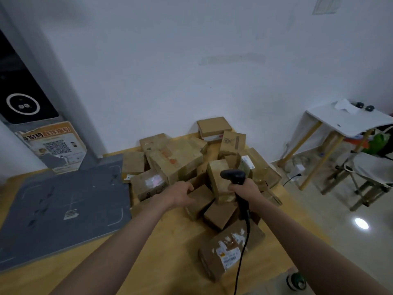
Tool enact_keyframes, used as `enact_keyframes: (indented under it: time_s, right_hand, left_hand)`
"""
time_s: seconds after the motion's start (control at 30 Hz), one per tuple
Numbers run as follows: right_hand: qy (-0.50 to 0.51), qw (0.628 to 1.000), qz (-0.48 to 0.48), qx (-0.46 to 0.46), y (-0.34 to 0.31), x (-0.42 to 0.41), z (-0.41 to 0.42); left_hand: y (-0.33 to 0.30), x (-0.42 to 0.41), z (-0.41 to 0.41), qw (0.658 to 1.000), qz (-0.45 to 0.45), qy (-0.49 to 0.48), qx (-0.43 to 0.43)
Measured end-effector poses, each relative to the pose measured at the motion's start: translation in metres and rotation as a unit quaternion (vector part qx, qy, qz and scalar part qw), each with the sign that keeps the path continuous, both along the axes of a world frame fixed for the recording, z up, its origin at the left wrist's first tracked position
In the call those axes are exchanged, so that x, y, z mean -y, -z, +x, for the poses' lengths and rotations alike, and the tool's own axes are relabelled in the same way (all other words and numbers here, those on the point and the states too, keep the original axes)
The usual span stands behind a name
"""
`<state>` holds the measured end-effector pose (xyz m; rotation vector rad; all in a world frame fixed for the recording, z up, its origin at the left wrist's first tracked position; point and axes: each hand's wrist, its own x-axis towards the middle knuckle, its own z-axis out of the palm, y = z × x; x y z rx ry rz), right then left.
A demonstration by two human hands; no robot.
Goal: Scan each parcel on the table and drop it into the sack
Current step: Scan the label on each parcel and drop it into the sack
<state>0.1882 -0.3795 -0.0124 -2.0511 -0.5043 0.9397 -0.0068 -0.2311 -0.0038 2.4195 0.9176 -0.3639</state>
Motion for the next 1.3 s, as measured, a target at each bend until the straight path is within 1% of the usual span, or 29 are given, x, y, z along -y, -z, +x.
enact_keyframes:
  time_s: [0.2,0.37,0.43,0.53,0.6,0.73,0.8,0.9,1.03,1.13,1.23,1.3]
  right_hand:
    - [0.003,0.998,-0.011,-0.067,0.024,-0.015,0.037]
    - [0.010,0.994,-0.006,-0.110,0.042,-0.017,0.057]
    - [0.006,0.990,0.010,-0.138,0.045,-0.017,0.063]
    - [0.004,0.984,0.023,-0.176,0.050,-0.016,0.068]
    - [0.002,0.981,0.033,-0.192,0.052,-0.015,0.069]
    - [-0.018,0.977,0.056,-0.204,0.050,-0.011,0.067]
    - [-0.041,0.978,0.064,-0.194,0.046,-0.009,0.061]
    - [-0.089,0.975,0.086,-0.183,0.040,-0.008,0.048]
    - [-0.142,0.965,0.110,-0.191,0.027,-0.005,0.023]
    - [-0.170,0.958,0.129,-0.191,0.019,-0.003,0.009]
    - [-0.125,0.961,0.146,-0.198,0.013,0.001,0.001]
    - [-0.080,0.956,0.153,-0.236,0.009,0.004,-0.003]
  left_hand:
    - [0.024,0.007,0.049,0.997,-0.062,-0.033,-0.016]
    - [0.038,0.016,0.079,0.985,-0.145,-0.089,-0.005]
    - [0.043,0.019,0.088,0.973,-0.192,-0.124,0.037]
    - [0.048,0.026,0.098,0.938,-0.267,-0.197,0.096]
    - [0.051,0.030,0.104,0.920,-0.293,-0.230,0.123]
    - [0.055,0.036,0.106,0.909,-0.289,-0.258,0.152]
    - [0.056,0.038,0.101,0.906,-0.277,-0.272,0.170]
    - [0.058,0.042,0.089,0.907,-0.240,-0.295,0.181]
    - [0.056,0.048,0.063,0.898,-0.177,-0.348,0.205]
    - [0.046,0.055,0.039,0.886,-0.171,-0.363,0.234]
    - [0.028,0.062,0.016,0.879,-0.168,-0.372,0.246]
    - [0.016,0.064,0.004,0.867,-0.177,-0.384,0.262]
